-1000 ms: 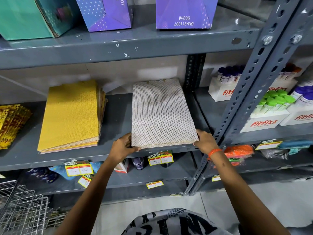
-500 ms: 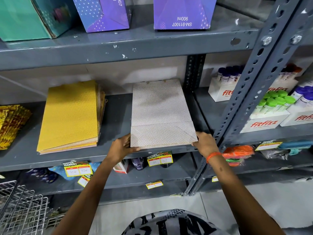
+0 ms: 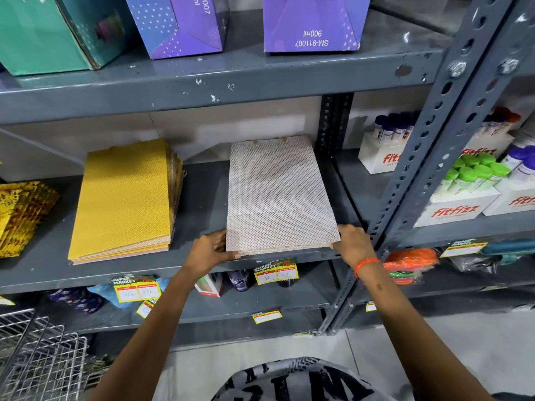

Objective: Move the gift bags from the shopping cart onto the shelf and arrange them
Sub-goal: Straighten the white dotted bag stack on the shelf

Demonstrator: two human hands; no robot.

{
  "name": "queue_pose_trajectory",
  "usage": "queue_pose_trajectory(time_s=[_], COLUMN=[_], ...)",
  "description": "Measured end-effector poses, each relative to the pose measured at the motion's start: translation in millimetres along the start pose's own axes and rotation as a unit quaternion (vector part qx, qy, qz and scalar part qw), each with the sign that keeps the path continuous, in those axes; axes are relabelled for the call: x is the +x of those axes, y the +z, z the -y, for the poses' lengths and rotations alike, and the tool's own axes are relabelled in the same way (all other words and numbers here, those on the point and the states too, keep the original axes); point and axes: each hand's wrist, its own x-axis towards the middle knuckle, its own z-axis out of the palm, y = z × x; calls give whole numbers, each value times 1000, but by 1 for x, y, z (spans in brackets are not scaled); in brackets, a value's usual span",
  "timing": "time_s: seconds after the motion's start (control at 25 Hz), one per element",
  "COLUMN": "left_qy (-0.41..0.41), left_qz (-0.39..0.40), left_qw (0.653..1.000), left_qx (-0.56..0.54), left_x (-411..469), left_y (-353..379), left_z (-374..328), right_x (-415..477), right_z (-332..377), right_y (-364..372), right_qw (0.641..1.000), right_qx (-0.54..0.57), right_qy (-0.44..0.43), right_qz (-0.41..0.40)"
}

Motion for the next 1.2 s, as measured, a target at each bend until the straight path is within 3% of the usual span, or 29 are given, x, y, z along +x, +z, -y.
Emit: queue_pose_trajectory(time_s=[0.76, 1.2], left_qy=[15, 12], left_qz=[-69, -135], left_qw=[996, 991], left_qx=[47, 2], left_x=[-9, -16], left_y=[9, 19], left_z=[1, 3], right_x=[10, 6], right_z=[0, -1], right_y=[6, 4], right_qw=[997, 999], right_qx=[-75, -34], right_qy=[4, 3], right_qz=[-2, -25])
